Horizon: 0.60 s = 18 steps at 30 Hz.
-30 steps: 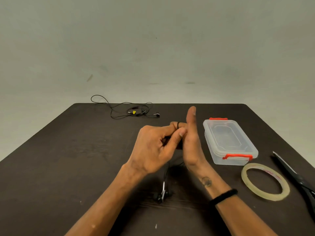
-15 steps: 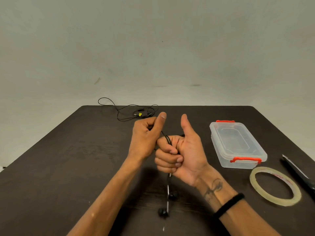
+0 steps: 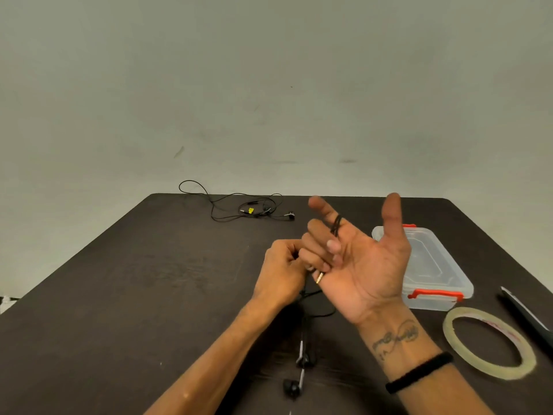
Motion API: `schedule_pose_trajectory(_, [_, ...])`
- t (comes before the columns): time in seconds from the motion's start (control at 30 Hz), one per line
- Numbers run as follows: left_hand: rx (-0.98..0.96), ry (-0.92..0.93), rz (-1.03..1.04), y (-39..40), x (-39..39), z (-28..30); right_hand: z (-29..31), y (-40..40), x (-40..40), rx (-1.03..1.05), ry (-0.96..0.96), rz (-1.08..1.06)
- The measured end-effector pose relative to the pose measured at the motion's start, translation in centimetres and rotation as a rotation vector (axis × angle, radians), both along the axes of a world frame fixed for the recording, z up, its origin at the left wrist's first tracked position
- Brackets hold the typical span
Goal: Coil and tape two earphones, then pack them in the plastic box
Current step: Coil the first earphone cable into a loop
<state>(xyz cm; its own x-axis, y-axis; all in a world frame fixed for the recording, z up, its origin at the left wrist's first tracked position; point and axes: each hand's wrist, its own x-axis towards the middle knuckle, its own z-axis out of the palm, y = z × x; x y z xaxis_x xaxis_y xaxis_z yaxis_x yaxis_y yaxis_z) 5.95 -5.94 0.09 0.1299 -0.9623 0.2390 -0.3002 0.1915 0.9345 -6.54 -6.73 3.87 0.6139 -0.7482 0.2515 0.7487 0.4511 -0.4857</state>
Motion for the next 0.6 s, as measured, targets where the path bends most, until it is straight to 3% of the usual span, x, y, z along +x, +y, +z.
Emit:
schedule_pose_trajectory(0.1, [-0.052, -0.258, 0.058, -0.3, -0.1, -1.0, 0.4, -0.6, -0.9, -0.009, 0.027, -0.147])
schedule_pose_trajectory(0.23, [-0.285, -0.680, 0.063, 0.2, -0.5, -1.1, 0.4, -1.3, -1.7, 0.030, 0.068, -0.328])
schedule_pose_trajectory(0.3, [-0.346, -0.799, 0.069, 0.3, -0.1, -1.1, 0.2, -1.8, -1.6, 0.048, 0.124, -0.415])
schedule_pose_trajectory(0.43, [-0.441, -0.860, 0.029, 0.5, 0.4, -0.8, -0.3, -2.5, -1.4, 0.037, 0.238, -0.575])
schedule_pose_trajectory(0.6, [-0.563, -0.828, 0.082, 1.2, 0.7, 0.4, -0.9, -2.6, -1.1, -0.122, 0.483, -0.702])
